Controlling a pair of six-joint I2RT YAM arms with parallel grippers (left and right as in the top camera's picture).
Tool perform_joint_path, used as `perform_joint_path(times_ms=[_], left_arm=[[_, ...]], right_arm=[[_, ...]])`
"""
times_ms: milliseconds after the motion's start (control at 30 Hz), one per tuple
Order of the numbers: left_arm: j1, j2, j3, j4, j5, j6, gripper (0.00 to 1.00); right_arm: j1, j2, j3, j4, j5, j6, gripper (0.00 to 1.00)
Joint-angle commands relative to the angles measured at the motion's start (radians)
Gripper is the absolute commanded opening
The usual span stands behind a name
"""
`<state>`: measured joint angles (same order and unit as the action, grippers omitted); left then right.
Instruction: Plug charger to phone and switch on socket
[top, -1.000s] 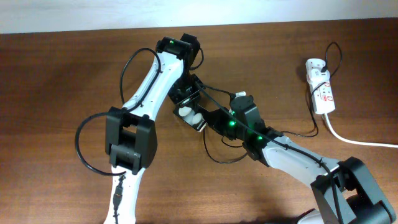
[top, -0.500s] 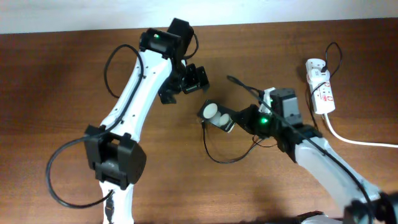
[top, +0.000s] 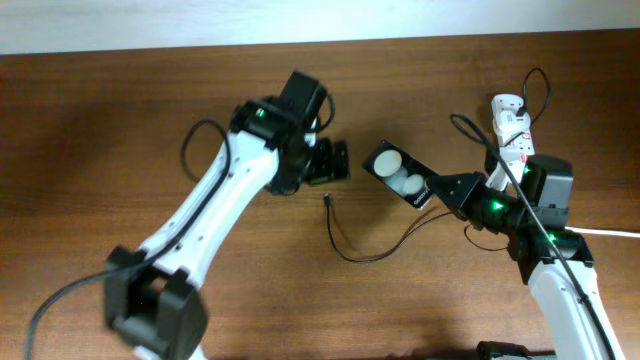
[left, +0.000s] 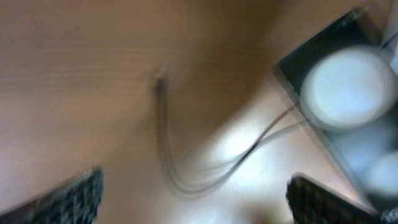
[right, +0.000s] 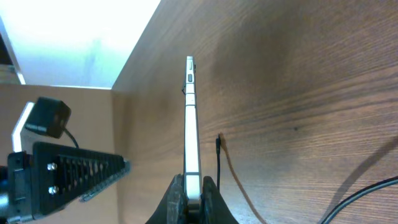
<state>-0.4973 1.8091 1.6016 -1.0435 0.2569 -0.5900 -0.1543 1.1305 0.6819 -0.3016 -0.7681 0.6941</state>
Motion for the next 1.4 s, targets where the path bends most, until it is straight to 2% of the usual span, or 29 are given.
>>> perform_joint_path(times_ms=[0,100,167,200,233,333,433,533,767,933,1000,1067,1133,1200,1367], left_arm=[[0.048,-0.23,-0.344,0.336,0.152,-0.052,0.99],[0.06,-0.28,-0.688,0.931,0.316,-0.265,0.99],[0.06,-0.277,-0.819,1.207,0.303,-0.374,0.98],[0.06,-0.276,-0.853,1.262,0.261,-0.453,0.99],[0.058,-0.276,-0.863,1.263,0.216,-0.52,0.99],[0.059,-0.276,-0.863,1.294,0.166,-0.611,0.99],[0.059,-0.276,-0.863,1.304,0.084,-0.71,0.99],[0.059,-0.276,-0.863,1.369,0.058,-0.71,0.99],[0.059,-0.275,-0.863,1.382,-0.011,-0.828,0.99],[0.06,-0.275,-0.863,1.462,-0.038,-0.838,0.99],[0.06,-0.275,-0.863,1.517,-0.037,-0.838,0.84],[0.06,-0.275,-0.863,1.544,-0.037,-0.866,0.66],[0.06,-0.275,-0.863,1.545,-0.037,-0.929,0.53],[0.062,-0.275,-0.863,1.548,-0.037,-0.929,0.4],[0.062,-0.275,-0.863,1.548,-0.037,-0.928,0.2]], right_arm=[[-0.004,-0.018,-0.03,0.066,-0.055,0.023,0.04],[-0.002,0.022,-0.034,0.146,-0.044,0.18,0.04],[0.014,0.077,-0.035,0.182,-0.044,0.271,0.04],[0.041,0.114,-0.035,0.23,-0.044,0.324,0.04],[0.069,0.144,-0.035,0.286,-0.043,0.369,0.04],[0.176,0.248,-0.035,0.509,-0.016,0.505,0.04],[0.273,0.328,-0.035,0.627,0.031,0.579,0.04],[0.362,0.37,-0.035,0.727,0.094,0.628,0.04],[0.454,0.37,-0.035,0.764,0.114,0.65,0.04],[0.463,0.37,-0.035,0.763,0.088,0.65,0.04],[0.463,0.37,-0.035,0.762,0.092,0.65,0.04],[0.463,0.37,-0.035,0.761,0.097,0.678,0.04],[0.463,0.37,-0.035,0.76,0.096,0.703,0.04],[0.463,0.37,-0.035,0.734,0.082,0.703,0.04],[0.463,0.37,-0.035,0.672,0.035,0.678,0.04]])
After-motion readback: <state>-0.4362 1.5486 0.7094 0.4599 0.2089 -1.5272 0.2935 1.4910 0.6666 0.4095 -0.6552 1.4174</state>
